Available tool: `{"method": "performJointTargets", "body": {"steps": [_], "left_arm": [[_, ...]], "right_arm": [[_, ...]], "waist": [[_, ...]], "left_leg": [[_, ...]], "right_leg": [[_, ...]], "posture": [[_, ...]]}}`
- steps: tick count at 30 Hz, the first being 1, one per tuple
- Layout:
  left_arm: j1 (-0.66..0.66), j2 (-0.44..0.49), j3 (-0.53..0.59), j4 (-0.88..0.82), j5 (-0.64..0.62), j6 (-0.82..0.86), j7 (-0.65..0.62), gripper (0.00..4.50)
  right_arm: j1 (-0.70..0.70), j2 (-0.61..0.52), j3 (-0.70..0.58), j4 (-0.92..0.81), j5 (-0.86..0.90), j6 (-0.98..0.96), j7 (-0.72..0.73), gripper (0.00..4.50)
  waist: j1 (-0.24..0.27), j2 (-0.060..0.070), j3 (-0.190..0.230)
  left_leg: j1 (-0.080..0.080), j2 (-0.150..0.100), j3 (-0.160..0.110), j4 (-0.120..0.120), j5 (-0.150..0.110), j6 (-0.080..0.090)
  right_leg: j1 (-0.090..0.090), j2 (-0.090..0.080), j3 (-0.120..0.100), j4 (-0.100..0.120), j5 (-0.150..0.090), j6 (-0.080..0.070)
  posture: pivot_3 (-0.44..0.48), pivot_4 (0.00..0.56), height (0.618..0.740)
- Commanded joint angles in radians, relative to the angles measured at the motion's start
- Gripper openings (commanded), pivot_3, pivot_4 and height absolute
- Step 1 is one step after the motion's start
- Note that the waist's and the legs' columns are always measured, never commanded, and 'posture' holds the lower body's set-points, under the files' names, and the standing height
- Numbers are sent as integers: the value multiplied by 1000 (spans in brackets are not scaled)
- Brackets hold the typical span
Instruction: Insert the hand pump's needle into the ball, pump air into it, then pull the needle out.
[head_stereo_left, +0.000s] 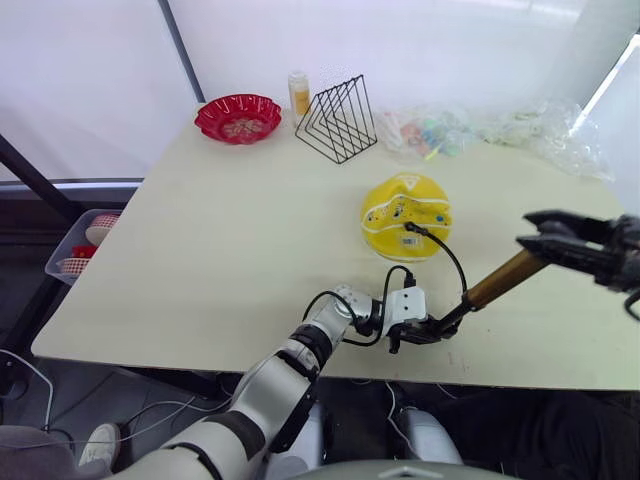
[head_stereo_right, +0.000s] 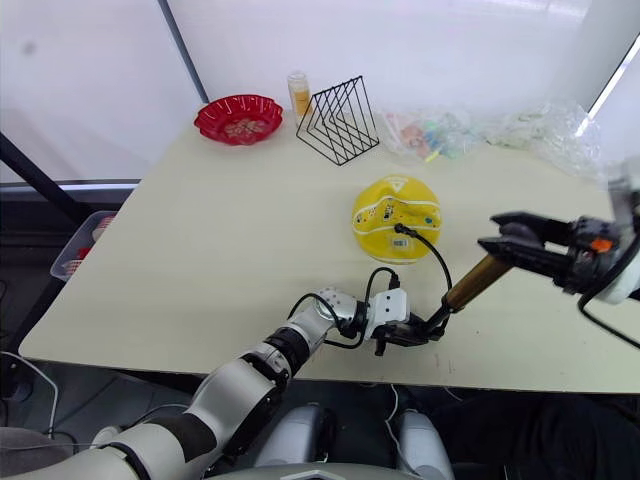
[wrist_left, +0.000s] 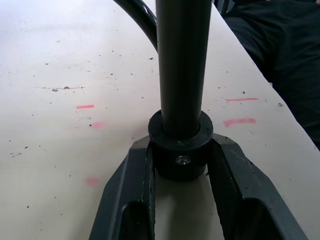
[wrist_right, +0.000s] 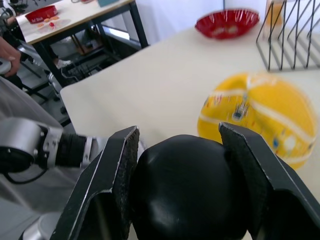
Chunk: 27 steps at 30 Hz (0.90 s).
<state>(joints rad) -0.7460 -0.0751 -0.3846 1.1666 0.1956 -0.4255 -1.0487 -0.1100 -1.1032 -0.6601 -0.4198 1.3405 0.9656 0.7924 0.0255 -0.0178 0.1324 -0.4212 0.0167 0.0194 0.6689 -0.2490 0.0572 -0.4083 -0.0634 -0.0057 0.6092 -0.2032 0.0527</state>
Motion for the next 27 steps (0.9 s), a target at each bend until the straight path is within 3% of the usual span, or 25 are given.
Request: {"method": "performJointTargets", "body": {"steps": [1, 7, 14, 17, 27], "left_arm": [[35, 34, -29, 76, 54, 43, -5, 1014], [34, 33, -27, 77, 53, 47, -5, 1014], [32, 35, -25, 80, 50, 56, -5, 1014], [31, 35, -21, 81, 46, 67, -8, 1013], [36, 38, -22, 77, 47, 62, -13, 1013]], "right_arm": [[-80, -42, -131, 26, 97, -3, -45, 2061], [2, 16, -50, -54, 12, -3, -34, 2061], [140, 171, 138, -96, -216, -152, 10, 2061], [166, 237, 257, -86, -336, -244, 27, 2061], [203, 414, 496, -4, -567, -438, 49, 2061]], "waist": [[1, 0, 0], [4, 0, 0], [-3, -9, -6], [-11, -13, -9], [-11, -12, -12]], "left_leg": [[-2, 0, 0, 0, 0, 0], [-8, 0, 0, 2, 0, 1], [-1, 2, -1, 2, 0, 1], [7, 2, -1, 1, 0, 0], [7, 3, -1, 1, -1, 0]], "right_leg": [[-2, 0, 0, 0, 0, 0], [-7, 1, 0, 0, 0, 0], [-1, 3, 0, 1, 0, 0], [5, 3, -1, 1, 0, 0], [5, 3, 0, 1, 0, 0]], "posture": [[0, 150, 737], [0, 150, 737], [0, 150, 737], [0, 150, 737], [0, 150, 737]]}}
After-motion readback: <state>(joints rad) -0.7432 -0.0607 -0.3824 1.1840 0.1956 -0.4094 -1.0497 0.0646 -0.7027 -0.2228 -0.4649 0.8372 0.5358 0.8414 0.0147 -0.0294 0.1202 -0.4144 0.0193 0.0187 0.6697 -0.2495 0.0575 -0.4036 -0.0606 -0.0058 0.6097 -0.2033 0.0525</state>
